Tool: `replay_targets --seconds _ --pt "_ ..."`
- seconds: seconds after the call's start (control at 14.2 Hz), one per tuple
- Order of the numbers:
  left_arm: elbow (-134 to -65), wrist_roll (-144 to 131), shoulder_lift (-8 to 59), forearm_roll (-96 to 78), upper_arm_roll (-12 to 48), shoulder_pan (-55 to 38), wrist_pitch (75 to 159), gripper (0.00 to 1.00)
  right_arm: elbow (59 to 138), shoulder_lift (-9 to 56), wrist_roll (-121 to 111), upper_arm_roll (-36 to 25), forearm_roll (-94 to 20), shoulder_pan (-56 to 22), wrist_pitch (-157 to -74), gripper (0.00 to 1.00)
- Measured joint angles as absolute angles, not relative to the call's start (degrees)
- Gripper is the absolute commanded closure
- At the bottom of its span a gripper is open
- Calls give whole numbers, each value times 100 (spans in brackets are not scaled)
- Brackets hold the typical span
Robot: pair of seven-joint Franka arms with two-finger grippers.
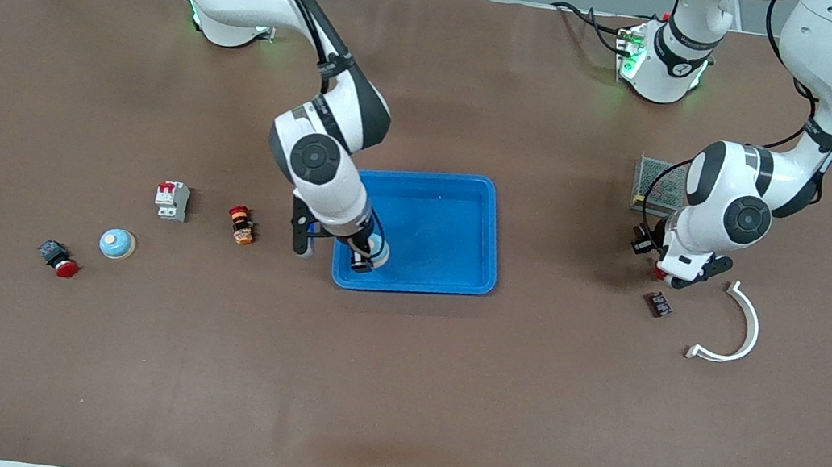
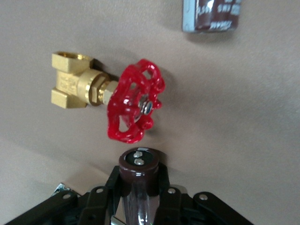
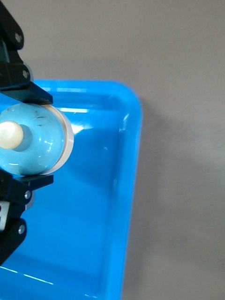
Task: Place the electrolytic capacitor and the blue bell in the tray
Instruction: 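Carry the bell to the tray while the left gripper grasps the capacitor, then lower the bell into the tray while the left gripper lifts the capacitor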
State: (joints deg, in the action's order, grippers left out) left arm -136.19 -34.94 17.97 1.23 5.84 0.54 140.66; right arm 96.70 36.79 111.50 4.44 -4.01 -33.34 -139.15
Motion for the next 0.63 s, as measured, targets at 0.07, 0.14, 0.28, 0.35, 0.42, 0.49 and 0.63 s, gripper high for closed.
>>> replay_targets --seconds 0.07,0.14,0.28,0.35,0.42,0.49,0.63 --pt "-13578 -3495 1797 123 584 53 14066 100 9671 3768 11215 424 -401 -3429 -13965 100" --pt "-13513 -3495 1798 123 587 49 14059 100 9672 3841 11243 389 -401 -3501 -13987 100" --pt "-13326 -3495 1798 123 596 21 13994 100 9675 3923 11251 329 -388 -3559 -13992 100" --pt "-13184 -3498 1799 123 619 -3 13856 100 9678 3946 11251 308 -366 -3562 -13992 100" --pt "-13010 -3530 1799 123 650 -30 13638 100 9683 3956 11251 284 -349 -3562 -13992 100" --pt "-12824 -3611 1798 123 674 -75 13421 100 9689 3958 11251 264 -345 -3562 -13992 100" --pt "-12491 -3864 1799 123 695 -278 13087 100 9701 3962 11251 235 -310 -3562 -13993 100"
